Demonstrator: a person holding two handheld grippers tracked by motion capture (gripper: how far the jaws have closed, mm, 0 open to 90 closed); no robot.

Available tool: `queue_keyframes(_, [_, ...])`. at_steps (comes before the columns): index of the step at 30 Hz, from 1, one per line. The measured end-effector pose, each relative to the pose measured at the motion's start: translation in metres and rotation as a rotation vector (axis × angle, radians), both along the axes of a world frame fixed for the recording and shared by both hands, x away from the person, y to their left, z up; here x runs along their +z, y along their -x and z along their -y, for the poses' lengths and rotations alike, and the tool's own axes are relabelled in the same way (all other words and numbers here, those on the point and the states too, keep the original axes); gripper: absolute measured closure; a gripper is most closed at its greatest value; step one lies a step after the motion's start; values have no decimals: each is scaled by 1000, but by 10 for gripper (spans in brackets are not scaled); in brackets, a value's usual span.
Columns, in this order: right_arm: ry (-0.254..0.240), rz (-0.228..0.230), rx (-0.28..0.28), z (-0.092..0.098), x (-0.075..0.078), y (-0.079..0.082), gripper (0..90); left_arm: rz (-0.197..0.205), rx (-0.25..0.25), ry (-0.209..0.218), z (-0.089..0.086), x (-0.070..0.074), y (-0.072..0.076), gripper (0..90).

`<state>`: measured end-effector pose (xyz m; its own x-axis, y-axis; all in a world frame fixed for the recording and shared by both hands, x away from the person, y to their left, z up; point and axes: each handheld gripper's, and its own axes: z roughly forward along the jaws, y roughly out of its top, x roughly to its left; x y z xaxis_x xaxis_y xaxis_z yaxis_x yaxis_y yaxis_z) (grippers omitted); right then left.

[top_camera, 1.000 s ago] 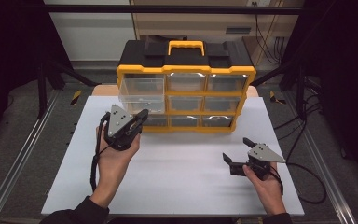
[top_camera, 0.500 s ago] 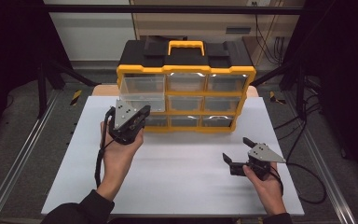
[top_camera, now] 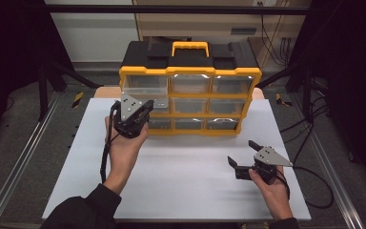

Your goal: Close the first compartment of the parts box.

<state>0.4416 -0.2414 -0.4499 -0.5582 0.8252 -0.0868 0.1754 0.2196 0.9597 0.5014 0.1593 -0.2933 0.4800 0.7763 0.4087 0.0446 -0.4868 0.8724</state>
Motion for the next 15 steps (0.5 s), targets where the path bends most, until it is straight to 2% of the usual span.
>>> queue_keyframes(15, [-4, 3, 1, 1, 0, 0, 44, -11, 22, 3, 4, 2, -20, 895])
